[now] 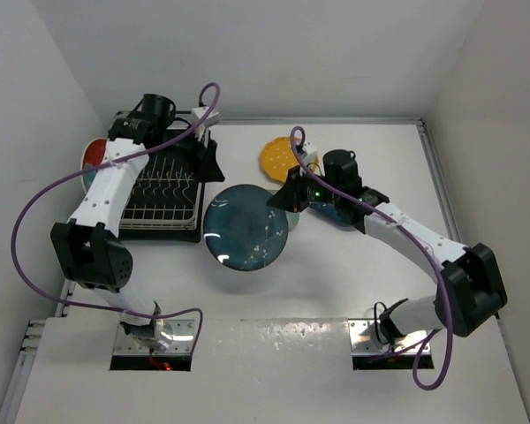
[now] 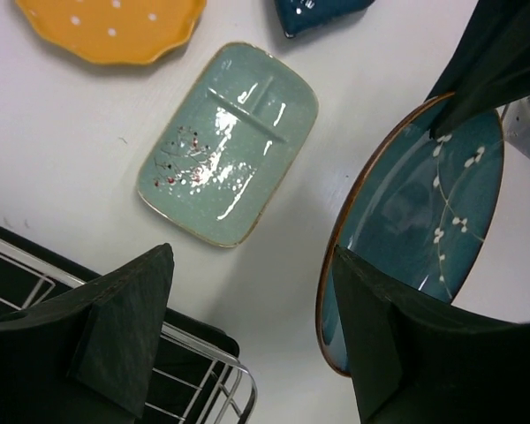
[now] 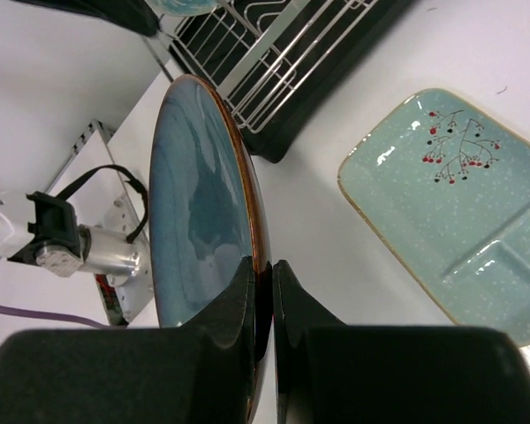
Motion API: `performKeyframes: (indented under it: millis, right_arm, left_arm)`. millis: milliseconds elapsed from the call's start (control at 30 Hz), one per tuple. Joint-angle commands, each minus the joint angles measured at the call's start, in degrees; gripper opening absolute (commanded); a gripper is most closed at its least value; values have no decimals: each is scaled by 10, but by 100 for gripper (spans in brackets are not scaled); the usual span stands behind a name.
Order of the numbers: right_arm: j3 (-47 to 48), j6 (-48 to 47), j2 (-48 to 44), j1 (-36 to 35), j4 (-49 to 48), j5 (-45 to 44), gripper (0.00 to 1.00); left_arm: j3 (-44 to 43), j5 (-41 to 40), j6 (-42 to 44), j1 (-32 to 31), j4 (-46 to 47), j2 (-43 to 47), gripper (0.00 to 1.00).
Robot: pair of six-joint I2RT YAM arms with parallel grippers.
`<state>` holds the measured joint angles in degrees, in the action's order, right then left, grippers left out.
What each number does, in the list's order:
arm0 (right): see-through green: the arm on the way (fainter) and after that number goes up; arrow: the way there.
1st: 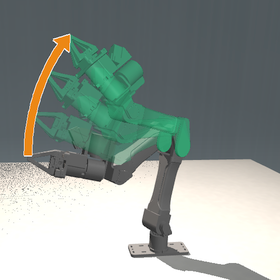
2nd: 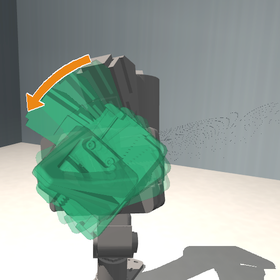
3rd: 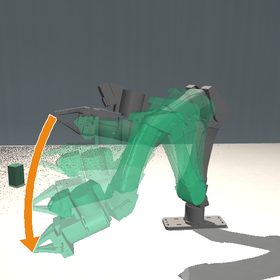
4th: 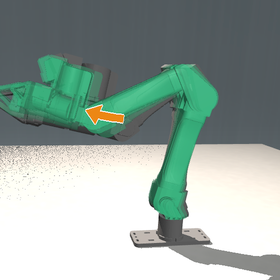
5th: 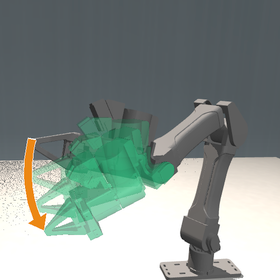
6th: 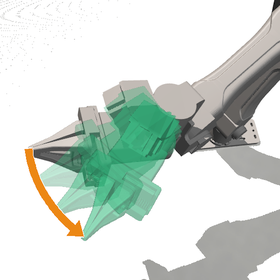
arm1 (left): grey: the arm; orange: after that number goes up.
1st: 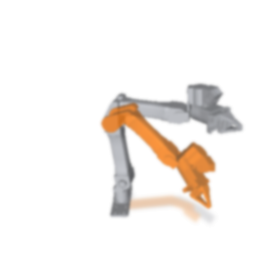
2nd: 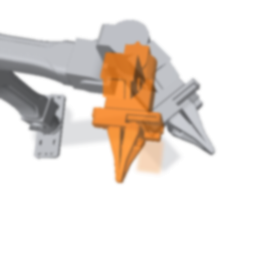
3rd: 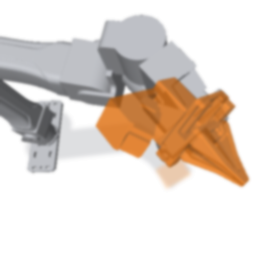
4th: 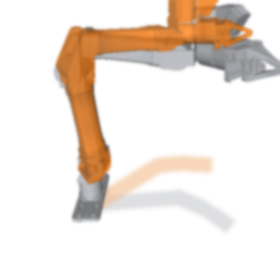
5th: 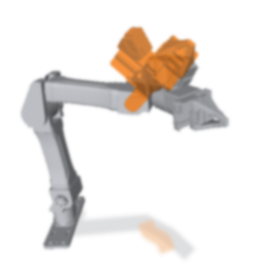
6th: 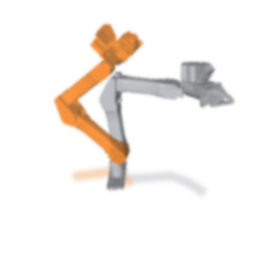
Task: Load the plates into the dish rack
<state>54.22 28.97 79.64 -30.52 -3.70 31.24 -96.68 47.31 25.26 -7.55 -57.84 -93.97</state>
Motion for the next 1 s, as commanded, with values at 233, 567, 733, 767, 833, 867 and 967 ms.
performKeyframes:
  millis: [233,567,733,767,833,867,967]
  right_arm:
    - [87,10,10,9,-86,45,0]
    - [81,28,19,11,-117,62,0]
    - [71,30,27,15,-114,34,0]
    - [70,29,26,16,-113,26,0]
    - [69,33,29,19,-99,-6,2]
    - [67,33,27,16,-97,-24,24]
    - [70,38,23,18,-77,-82,99]
  left_arm:
    - [42,-30,89,-72,-37,27,80]
    - [72,-22,57,-67,19,-6,27]
    - [47,-9,66,-55,-12,-12,0]
    - [34,-16,57,-46,-17,-12,0]
    - [22,-28,37,-39,-17,3,0]
    - [17,-54,-1,-34,2,8,0]
    - [-10,-113,-83,-14,45,33,0]
